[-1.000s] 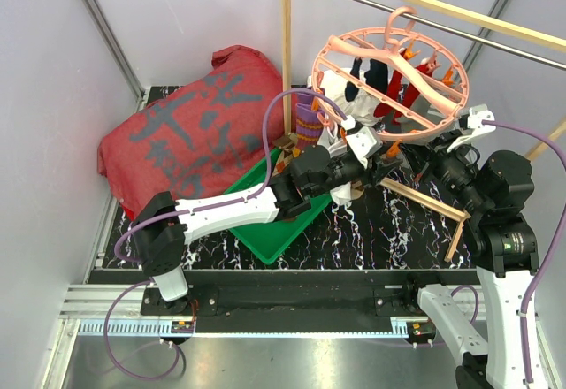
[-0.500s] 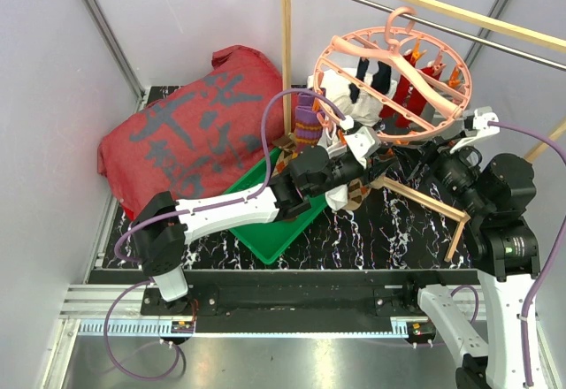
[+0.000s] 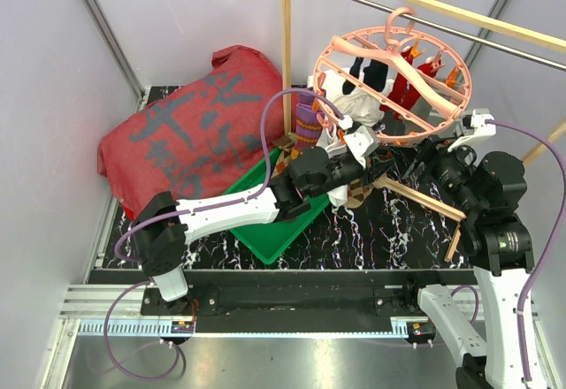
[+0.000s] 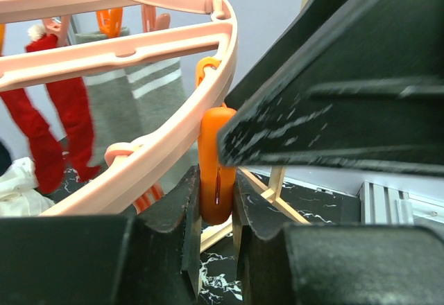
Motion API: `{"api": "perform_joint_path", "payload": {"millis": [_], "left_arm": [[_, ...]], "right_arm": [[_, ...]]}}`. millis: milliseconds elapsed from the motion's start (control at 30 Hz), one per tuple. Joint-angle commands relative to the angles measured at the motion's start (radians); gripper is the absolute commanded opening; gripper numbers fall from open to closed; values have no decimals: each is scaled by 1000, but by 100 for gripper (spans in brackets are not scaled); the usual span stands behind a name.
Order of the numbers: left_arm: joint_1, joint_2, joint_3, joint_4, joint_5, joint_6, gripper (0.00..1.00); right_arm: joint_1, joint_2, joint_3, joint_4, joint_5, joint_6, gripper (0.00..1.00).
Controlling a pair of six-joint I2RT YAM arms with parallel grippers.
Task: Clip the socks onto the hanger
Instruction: Open the clamp at the hanger.
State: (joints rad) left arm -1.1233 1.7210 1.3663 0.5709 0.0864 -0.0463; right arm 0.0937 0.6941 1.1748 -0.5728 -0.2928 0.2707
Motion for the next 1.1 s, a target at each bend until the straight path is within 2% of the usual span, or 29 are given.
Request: {"api": "perform_joint_path", "payload": {"millis": [0,233,500,600,633,733,767,833,867,967,1067], "left_arm": [[-10,-52,14,57,22,-20,2],[-23,-43,22,53,27,-24,2],[-32,-34,22,49,38,-33,5],[-30,-38,14,52,38,-40,13],[-32,-44,13,53,38,-40,16],[-32,-78,-12,60,24,-35,31],[-30,-87,-27,60,21,-32,40],[-32,-133,-51,57,7,-30,48],[-30,-153,-79,57,3,-26,55],[-27,-241,-133,23,-45,-15,66],[-12,-340,-185,-61,-82,-24,73]], "right_arm": [[8,12,-10,48,-54,5,70],[8,27,-23,77,-69,5,59],[8,25,-9,88,-72,1,38],[8,22,-4,87,-74,-1,30],[8,21,-4,87,-74,-4,23],[8,18,-3,82,-65,-8,14],[8,18,-3,76,-60,-14,13],[8,16,-4,68,-45,-24,9],[8,16,-4,59,-39,-36,5],[8,15,-1,41,-6,-60,0],[8,18,3,27,29,-76,0]]}}
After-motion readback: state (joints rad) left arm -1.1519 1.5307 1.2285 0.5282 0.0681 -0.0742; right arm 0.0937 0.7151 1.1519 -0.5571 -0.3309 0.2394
